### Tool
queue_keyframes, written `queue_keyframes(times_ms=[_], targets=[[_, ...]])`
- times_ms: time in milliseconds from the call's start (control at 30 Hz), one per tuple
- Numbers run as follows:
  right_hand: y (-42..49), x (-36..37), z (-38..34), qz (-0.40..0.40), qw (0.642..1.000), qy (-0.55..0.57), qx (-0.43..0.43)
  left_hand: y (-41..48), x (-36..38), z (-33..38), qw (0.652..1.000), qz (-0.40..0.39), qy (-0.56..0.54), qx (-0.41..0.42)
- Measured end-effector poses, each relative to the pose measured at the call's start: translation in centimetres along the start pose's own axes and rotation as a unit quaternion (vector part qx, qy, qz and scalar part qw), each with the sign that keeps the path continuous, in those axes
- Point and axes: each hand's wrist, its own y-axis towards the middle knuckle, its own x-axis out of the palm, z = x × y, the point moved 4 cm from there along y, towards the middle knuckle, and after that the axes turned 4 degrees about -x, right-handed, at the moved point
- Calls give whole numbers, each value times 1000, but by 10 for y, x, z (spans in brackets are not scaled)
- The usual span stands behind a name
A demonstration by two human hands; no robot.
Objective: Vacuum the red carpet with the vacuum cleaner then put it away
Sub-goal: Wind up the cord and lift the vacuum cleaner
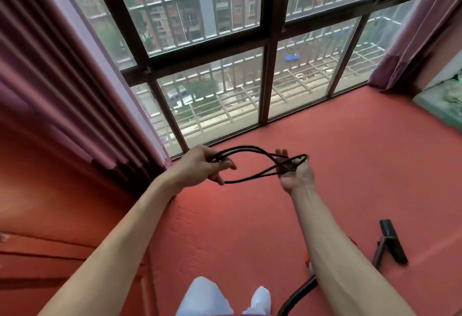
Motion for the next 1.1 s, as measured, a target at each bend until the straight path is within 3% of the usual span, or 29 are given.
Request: queue_keyframes(times_ms=[100,200,400,633,733,867,967,1033,1100], targets=[[13,3,-17,71,991,-101,-50,28,-3,-18,990,61,-128,-24],[10,5,-36,120,960,-221,-120,68,12,-44,968,95,-216,-87],[-3,20,-76,102,895,-371,-225,156,75,-85,902,91,-344,-246],[-1,32,-111,186,796,-476,-324,244,159,-71,851,-65,-381,-355],[2,36,-118,200,783,-479,-343,270,184,-61,834,-137,-378,-378],[-3,51,-128,165,755,-530,-349,277,217,-35,779,-264,-405,-400],[-8,45,-142,156,713,-597,-333,276,250,-19,727,-343,-421,-421],[-9,35,-155,171,706,-611,-315,275,273,-11,701,-370,-427,-435],[-13,28,-167,169,723,-598,-303,273,297,0,680,-405,-422,-443]])
